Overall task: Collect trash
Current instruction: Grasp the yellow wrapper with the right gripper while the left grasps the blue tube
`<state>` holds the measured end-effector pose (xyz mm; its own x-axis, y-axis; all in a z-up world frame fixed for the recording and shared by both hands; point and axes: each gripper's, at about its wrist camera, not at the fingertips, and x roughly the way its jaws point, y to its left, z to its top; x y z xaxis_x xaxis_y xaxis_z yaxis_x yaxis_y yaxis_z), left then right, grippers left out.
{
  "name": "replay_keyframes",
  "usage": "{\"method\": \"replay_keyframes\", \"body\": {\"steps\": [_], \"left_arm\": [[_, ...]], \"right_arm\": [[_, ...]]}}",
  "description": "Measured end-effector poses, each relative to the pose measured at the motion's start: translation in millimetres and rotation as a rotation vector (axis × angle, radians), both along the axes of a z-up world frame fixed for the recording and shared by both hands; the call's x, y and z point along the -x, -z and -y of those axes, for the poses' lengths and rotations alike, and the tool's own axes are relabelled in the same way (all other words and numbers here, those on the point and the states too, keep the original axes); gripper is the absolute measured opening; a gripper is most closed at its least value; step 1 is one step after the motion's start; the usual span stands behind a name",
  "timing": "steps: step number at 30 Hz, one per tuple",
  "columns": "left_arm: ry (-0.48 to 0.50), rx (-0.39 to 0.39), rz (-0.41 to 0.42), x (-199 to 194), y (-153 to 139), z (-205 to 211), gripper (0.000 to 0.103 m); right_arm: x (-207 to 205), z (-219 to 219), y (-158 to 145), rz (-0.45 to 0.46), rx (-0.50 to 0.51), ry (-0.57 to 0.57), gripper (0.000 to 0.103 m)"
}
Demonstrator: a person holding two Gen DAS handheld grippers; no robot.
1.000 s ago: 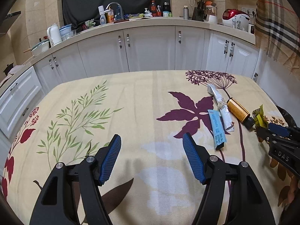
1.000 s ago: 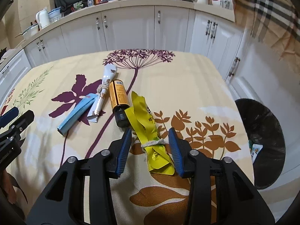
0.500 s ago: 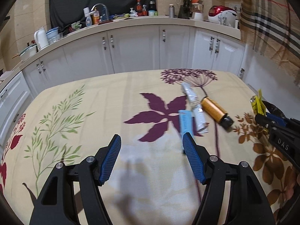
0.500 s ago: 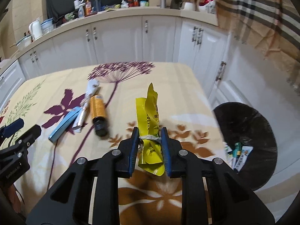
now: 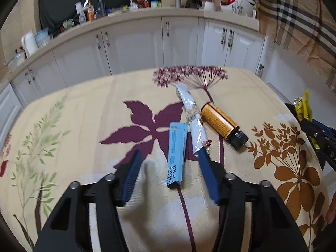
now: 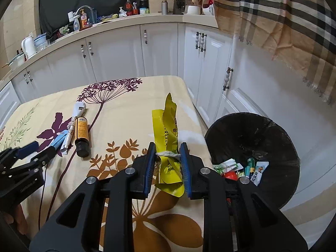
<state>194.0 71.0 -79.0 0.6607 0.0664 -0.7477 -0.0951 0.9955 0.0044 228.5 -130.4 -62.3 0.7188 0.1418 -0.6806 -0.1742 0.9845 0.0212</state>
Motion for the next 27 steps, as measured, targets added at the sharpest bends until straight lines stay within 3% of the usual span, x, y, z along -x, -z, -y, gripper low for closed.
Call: {"method": "replay_keyframes", "body": {"steps": [2, 7, 21, 27], "left_arm": [[-0.002, 0.018, -0.020, -3, 3, -2, 0.042], [0.020, 0.024, -0.029, -4, 5, 0, 0.016], [0.015, 0.005, 0.039, 14, -11, -3, 0.010], [0.005, -0.010, 0.109, 31, -29, -1, 0.010]], "right_arm": [[0, 1, 0, 0.000, -0.003, 0.000, 0.023], [1, 1, 0, 0.001, -0.007, -0.003, 0.023], [19, -5, -7, 0.038, -0.014, -0.021, 0.023], [34, -5, -17, 0.069, -0.019, -0.023, 0.023]]}}
